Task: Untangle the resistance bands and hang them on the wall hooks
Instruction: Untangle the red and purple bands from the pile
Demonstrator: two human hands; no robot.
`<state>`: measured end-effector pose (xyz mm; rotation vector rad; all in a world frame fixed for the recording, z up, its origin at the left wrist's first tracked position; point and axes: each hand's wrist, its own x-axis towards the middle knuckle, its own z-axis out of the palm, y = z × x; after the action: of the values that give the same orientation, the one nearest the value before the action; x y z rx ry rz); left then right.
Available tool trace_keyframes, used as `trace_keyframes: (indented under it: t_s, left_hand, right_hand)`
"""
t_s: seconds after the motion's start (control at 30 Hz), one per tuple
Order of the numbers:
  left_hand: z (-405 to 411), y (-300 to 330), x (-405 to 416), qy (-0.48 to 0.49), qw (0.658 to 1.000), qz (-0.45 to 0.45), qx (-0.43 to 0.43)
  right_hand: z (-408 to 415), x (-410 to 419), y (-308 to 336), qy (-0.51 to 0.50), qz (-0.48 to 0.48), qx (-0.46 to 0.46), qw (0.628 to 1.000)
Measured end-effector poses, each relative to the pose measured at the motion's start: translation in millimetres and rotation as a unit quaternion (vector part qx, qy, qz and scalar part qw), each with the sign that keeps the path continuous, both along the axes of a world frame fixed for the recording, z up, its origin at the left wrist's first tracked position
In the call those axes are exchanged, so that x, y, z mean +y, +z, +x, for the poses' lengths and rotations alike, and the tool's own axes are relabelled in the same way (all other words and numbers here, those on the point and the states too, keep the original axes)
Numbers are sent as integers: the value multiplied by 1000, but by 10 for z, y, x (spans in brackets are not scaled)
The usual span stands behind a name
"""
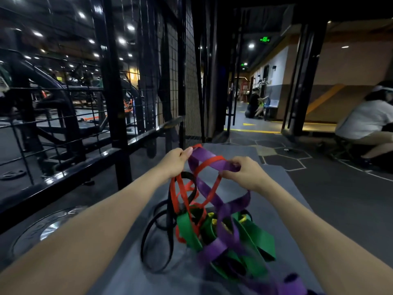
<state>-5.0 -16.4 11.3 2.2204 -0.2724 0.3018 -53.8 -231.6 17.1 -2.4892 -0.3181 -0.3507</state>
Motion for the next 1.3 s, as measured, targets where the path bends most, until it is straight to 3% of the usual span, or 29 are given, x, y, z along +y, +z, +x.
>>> trace_keyframes:
  t_s: [0.1,0.2,0.27,0.33,0.47,0.6,0.73,0.83,1.0,1.1,1.3]
  left_hand:
    - [10,101,-35,-25,994,-110,6]
    - [-14,239,-108,-65,984,-163,14]
    - [-6,289,-116,-74,982,-172,14]
    - [23,307,-60,-51,985,-166,11]
    - [143,305,161,45,988,-149,3]
    - [252,276,350,131,978,-163,-2]
    - [294,159,497,171,972,-157,22]
    - [263,88,487,190,971,-140,36]
    - [227,90,252,164,971,-160,62]
    - [215,148,214,160,966,-194,62]
    - [170,126,160,135,948,-275,83]
  right_hand:
    - [-38,72,68,23,143,100,984]
    - [-76,133,113,115,359,244,894]
    - [-23,163,103,133,376,277,874]
    - [74,161,125,116,395,220,884]
    - [252,-3,411,61,379,-38,923]
    - [333,-181,771,43,398,-119,909]
    - [337,-424,875,-48,323,-170,930]
    - [297,-539,750,-96,255,-148,951]
    - [276,-346,477,-49,4,-162,986]
    - [228,-280,481,-48,-18,-144,988]
    - [156,-130,306,-7,-180,-9,984]
